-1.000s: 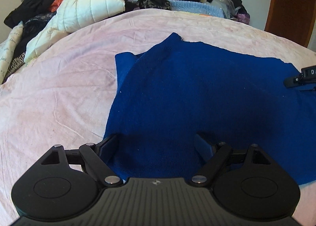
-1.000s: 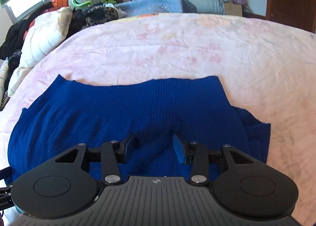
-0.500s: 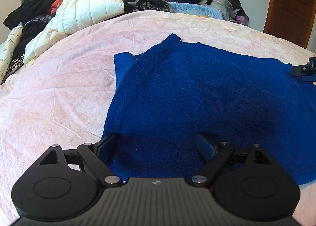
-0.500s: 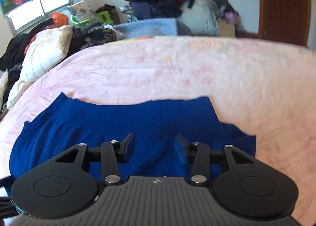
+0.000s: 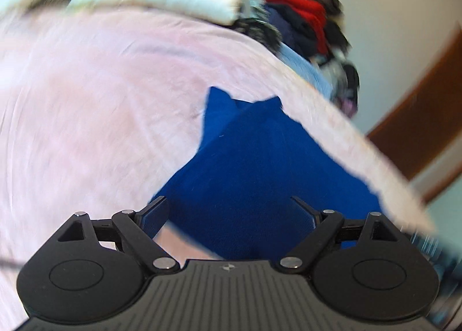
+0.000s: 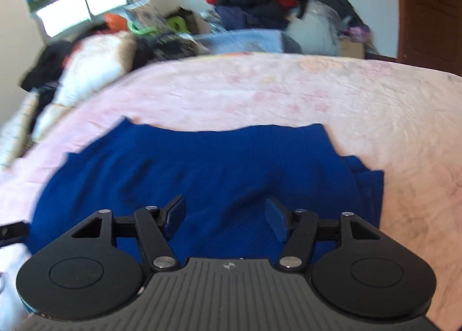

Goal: Fold small clothes

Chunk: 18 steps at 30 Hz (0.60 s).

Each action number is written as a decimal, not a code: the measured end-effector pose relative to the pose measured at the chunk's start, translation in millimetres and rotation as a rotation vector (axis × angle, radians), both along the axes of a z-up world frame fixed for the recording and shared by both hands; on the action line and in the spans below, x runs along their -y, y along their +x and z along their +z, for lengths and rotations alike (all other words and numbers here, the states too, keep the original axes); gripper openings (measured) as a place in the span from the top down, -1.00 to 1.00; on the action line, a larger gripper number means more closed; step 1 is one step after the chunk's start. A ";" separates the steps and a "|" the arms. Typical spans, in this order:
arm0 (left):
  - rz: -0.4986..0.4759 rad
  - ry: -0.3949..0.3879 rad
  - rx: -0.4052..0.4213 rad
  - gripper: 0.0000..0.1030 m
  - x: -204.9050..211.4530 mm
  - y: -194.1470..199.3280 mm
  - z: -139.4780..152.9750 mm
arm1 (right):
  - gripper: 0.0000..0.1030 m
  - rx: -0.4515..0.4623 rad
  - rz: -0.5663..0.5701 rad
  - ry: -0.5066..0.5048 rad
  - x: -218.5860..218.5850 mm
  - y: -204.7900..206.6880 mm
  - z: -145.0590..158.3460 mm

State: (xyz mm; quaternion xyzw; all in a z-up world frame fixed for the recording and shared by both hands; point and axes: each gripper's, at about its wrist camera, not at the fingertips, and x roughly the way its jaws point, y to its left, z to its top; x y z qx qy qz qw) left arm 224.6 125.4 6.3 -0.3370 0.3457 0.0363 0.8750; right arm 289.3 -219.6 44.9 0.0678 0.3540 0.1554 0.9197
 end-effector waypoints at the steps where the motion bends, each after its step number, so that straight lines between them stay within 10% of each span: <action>1: 0.035 -0.076 -0.013 -0.74 -7.7 -5.1 -4.4 | -0.38 0.011 0.010 0.031 0.3 -14.1 1.1; 10: 0.141 -0.307 -0.014 -0.80 -20.9 3.7 -31.2 | -0.55 0.075 0.012 0.058 -6.3 -72.5 -46.4; 15: 0.154 -0.276 -0.011 -0.74 -11.7 17.4 -28.2 | -0.72 0.100 0.042 0.006 -16.7 -74.4 -49.2; 16: 0.143 -0.261 -0.014 -0.56 -8.1 20.4 -27.5 | -0.74 0.099 0.045 0.009 -16.6 -74.2 -49.4; 18: 0.122 -0.248 -0.074 0.42 -0.6 29.1 -31.7 | -0.74 0.097 0.046 0.033 -13.3 -73.8 -49.5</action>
